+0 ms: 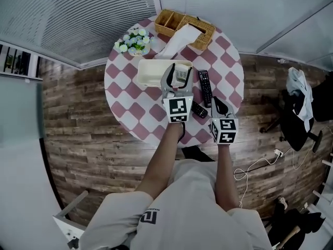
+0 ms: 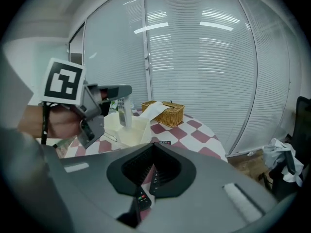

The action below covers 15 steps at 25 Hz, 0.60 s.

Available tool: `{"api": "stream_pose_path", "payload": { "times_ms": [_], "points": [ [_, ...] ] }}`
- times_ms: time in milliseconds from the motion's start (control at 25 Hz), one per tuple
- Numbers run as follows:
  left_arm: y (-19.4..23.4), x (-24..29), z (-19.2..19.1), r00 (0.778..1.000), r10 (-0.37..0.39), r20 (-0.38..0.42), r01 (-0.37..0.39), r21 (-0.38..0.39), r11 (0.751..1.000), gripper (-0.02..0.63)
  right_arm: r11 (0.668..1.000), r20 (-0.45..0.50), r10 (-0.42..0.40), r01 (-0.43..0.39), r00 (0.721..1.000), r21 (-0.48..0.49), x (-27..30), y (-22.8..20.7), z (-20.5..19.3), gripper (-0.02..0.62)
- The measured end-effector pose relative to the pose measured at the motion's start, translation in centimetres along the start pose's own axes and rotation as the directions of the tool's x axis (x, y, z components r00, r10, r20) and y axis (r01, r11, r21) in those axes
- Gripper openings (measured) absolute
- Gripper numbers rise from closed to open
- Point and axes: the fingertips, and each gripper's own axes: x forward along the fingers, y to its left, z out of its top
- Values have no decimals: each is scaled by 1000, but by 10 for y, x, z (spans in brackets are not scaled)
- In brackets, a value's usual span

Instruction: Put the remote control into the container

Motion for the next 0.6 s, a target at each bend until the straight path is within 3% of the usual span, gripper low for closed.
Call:
{"api": "stream_pose_path", "payload": {
  "times_ms": [320,600],
  "points": [
    [2,58,11,996,32,87,-32,-11,999,256,999,5,-39,39,999,-24,-12,-37,-3,3],
    [4,82,-9,997,36,62,-36,-4,999,256,999,-19,-48,47,999,-25,-9,-62,-16,3]
  ]
}}
